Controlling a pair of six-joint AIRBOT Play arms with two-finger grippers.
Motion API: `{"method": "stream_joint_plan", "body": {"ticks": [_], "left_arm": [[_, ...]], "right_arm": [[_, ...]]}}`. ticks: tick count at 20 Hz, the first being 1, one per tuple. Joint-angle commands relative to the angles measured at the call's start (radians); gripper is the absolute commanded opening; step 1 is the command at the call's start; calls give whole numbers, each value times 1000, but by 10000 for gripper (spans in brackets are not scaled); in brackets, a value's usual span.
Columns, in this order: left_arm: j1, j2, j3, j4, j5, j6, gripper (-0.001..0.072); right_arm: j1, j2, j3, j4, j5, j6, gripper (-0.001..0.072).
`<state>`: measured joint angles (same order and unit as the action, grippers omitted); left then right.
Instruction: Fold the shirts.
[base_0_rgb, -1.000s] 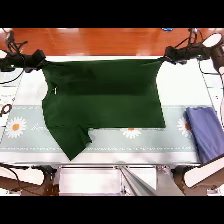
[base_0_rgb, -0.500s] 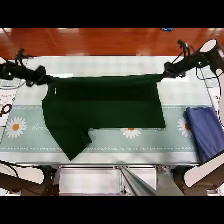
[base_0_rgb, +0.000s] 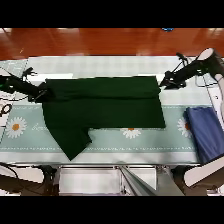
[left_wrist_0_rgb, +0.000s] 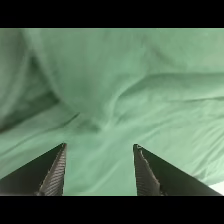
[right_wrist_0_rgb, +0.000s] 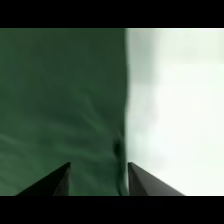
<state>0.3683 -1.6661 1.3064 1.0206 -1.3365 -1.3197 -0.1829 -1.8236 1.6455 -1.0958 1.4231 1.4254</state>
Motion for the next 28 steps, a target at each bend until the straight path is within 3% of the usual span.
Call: {"method": "stream_joint_plan", "body": {"ticks": [1, 3, 5, 8, 10, 17, 21, 28], "left_arm": [[90, 122, -37, 23, -21, -1, 508], [174, 241, -160, 27, 2, 9, 508], [303, 364, -401, 58, 0, -133, 508], [512, 510, -699, -93, 11, -33, 508], [591, 583, -803, -121, 14, 0, 507], [512, 603, -852, -98, -34, 4, 507], [431, 579, -854, 40, -35, -21, 507], [346, 471, -855, -19, 55, 3, 506]], "right_arm": [[-80, 117, -9, -98, 92, 38, 415], [-141, 244, -115, -113, 46, 52, 415], [-184, 382, -303, -58, -38, 74, 415], [-201, 609, -644, 99, -224, 5, 415], [-201, 696, -790, 160, -257, -45, 415], [-200, 780, -983, 249, -175, -142, 415], [-200, 780, -1002, 279, -196, -172, 415], [-200, 780, -1001, 343, -233, -196, 415]]}}
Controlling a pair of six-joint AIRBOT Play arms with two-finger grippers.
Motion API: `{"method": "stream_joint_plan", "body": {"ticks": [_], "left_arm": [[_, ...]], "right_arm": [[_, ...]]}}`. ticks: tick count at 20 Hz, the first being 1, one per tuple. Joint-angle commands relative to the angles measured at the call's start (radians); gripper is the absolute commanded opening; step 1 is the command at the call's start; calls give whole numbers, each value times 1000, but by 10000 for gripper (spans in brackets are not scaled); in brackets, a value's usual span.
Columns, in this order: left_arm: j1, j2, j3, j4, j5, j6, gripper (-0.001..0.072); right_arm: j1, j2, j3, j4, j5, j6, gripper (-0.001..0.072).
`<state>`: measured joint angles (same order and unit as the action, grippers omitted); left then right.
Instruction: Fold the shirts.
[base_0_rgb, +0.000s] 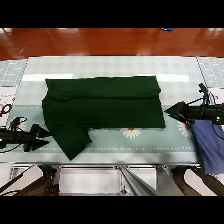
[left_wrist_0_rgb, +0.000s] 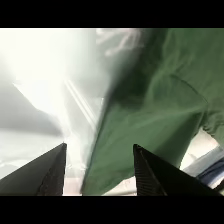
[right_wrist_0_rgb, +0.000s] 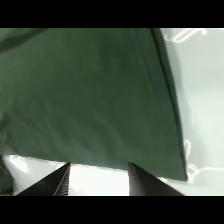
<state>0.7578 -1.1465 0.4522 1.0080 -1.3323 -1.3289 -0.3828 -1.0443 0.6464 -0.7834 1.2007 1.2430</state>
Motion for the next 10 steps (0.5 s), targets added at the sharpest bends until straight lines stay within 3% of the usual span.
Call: {"method": "stream_joint_plan", "body": {"ticks": [1, 4, 5, 6, 10], "left_arm": [[-76, -74, -2, -13, 69, 14, 506], [-189, -114, 0, -97, 151, 35, 502], [-223, -114, 6, -115, 164, 35, 350], [-246, -113, 18, -117, 157, 61, 32], [-258, -110, 75, -115, 72, 108, 17]], "right_arm": [[0, 1, -2, 37, -17, -14, 415], [0, 1, -2, 70, -35, -14, 415], [-1, 1, -2, 70, -35, -14, 415], [-16, 1, 2, 50, -34, -19, 415], [-168, 1, 1, -166, 12, 50, 415]]}}
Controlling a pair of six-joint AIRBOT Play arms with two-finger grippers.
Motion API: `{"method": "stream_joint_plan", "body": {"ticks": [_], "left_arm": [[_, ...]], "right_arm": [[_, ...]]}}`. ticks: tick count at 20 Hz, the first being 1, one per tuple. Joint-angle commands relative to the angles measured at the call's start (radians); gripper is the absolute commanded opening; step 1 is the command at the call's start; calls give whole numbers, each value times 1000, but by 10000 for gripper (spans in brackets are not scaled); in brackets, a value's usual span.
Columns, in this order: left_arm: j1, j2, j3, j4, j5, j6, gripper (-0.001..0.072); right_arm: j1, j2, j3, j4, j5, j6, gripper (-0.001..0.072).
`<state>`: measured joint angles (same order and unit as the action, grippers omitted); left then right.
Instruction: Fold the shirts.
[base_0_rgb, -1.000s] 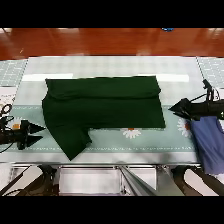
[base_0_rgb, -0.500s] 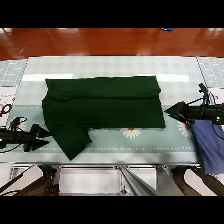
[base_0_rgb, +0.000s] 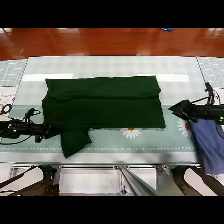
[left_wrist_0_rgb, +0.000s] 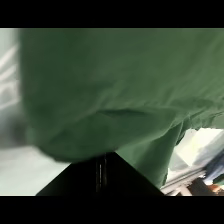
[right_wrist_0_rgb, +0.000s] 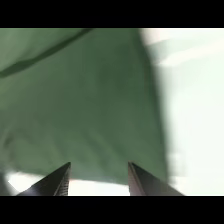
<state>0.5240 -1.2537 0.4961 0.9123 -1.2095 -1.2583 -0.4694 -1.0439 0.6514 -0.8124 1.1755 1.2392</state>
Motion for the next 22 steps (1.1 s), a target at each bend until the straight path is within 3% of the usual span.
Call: {"method": "stream_joint_plan", "body": {"ticks": [1, 6, 9, 15, 18, 19, 20, 22], "left_arm": [[-24, -3, 36, -19, -60, 43, 17], [-24, -3, 36, -20, -59, 43, 17], [-24, -3, 36, -19, -58, 46, 17], [-24, -3, 36, -21, -45, 47, 18], [-24, -3, 36, -24, -40, 47, 17], [-24, -2, 36, -24, -40, 47, 17], [-24, -2, 38, -24, -40, 47, 18], [-23, 6, 70, -24, -51, 56, 18]], "right_arm": [[-98, 1, -22, -185, 63, 84, 415], [-32, -20, -151, -118, 43, 66, 415], [18, -93, -136, -69, -63, 65, 415], [25, -246, -110, 53, -61, 16, 414], [133, -298, -78, 86, -135, 15, 394], [175, -311, -47, 92, -142, 16, 291], [216, -319, -7, 91, -130, 13, 61], [249, -316, 82, 63, -46, 3, 26]]}}
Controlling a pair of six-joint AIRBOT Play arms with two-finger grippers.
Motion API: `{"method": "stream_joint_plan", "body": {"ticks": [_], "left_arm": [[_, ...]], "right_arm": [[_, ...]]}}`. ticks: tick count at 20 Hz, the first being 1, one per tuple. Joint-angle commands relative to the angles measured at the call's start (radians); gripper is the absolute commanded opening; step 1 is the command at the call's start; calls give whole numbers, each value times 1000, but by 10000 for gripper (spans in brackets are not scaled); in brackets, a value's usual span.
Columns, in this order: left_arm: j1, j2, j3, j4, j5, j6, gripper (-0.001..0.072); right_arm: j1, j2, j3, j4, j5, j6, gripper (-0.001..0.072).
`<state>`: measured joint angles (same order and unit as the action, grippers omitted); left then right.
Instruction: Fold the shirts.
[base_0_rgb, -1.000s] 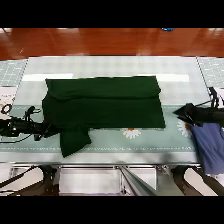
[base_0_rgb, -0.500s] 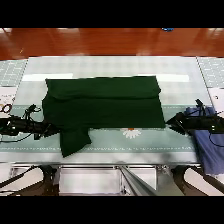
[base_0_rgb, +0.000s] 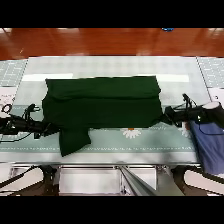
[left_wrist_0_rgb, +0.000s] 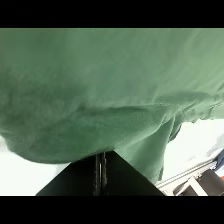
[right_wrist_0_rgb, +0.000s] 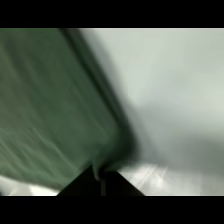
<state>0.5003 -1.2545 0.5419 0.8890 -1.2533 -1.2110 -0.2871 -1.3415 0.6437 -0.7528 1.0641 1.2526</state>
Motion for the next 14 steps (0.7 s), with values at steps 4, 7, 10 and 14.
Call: {"method": "stream_joint_plan", "body": {"ticks": [4, 7, 10, 14], "left_arm": [[18, 32, 169, -2, -36, 13, 17], [-14, 10, 278, -121, 95, -18, 16], [-81, -92, 443, -131, 127, -69, 16], [-152, -288, 683, -131, 128, -114, 16]], "right_arm": [[57, 43, 240, -114, 192, 20, 26], [95, 1, 356, -156, 140, 61, 26], [105, -85, 471, -140, 92, 87, 26], [105, -207, 606, -111, 45, 85, 26]]}}
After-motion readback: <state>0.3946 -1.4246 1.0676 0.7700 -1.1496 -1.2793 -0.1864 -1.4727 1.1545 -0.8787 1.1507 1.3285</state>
